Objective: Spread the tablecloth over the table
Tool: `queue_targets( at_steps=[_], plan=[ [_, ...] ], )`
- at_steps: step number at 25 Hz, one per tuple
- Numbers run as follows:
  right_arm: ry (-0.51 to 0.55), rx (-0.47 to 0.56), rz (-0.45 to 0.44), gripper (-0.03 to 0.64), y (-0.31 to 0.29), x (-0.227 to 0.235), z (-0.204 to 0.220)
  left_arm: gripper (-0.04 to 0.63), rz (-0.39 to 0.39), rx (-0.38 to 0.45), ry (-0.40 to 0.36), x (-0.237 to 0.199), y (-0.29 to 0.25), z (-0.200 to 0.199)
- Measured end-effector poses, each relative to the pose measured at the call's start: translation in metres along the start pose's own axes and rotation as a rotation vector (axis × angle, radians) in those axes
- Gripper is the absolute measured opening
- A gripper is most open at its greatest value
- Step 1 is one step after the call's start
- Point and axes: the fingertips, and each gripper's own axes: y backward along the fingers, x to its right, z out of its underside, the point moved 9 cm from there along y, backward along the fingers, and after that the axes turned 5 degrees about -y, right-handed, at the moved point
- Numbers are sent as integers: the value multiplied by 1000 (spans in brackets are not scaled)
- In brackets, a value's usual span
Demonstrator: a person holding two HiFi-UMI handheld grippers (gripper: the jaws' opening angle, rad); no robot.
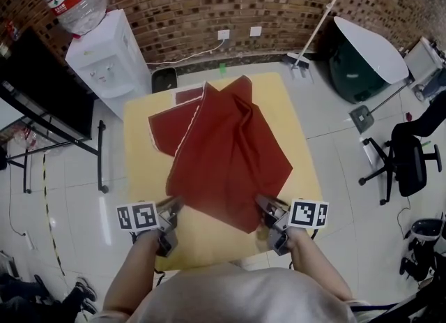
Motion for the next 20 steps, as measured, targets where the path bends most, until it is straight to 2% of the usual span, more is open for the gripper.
queue_targets(
  at_steps=[5, 12, 20],
  plan=[
    [22, 23, -30, 12, 11, -14, -1, 6, 10, 43, -49, 12, 9, -3],
    [146, 89, -90, 12, 36, -55, -13, 5, 23, 158, -231, 52, 31, -19],
    [283, 208, -188, 12, 92, -108, -44, 5, 76, 278, -344, 113, 59, -40]
  ],
)
